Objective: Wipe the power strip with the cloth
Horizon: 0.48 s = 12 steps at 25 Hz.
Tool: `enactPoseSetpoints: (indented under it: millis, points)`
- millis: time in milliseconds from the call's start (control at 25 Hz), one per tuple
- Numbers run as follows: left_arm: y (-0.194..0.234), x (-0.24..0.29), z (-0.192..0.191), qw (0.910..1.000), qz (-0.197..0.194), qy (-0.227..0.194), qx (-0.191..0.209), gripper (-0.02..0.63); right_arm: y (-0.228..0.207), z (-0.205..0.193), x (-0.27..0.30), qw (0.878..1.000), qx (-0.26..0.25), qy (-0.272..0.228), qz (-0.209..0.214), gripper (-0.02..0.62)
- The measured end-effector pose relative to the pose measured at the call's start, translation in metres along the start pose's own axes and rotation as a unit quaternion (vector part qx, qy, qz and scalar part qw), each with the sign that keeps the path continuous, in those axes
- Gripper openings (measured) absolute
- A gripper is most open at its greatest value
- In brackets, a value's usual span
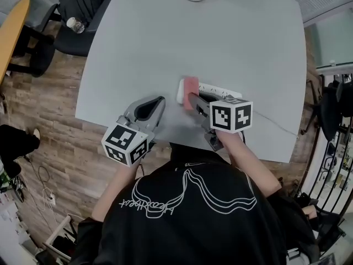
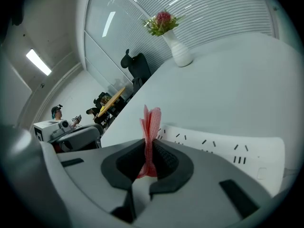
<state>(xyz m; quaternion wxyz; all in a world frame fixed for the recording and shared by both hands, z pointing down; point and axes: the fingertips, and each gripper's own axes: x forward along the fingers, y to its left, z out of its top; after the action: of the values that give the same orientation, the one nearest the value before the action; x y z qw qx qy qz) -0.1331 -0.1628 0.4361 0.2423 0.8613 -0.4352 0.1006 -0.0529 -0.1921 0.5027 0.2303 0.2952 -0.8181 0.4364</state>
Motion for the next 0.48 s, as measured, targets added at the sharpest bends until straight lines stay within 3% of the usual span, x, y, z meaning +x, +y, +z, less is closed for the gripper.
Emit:
enactPoseSetpoints:
  millis: [480]
  points:
    - [0.01,-0.002,-0.002,1.0,-0.005,0.0,0.0,0.014,-0.003,-0.007,0.013,1.0,-0.005,0.018,-0.02,0.04]
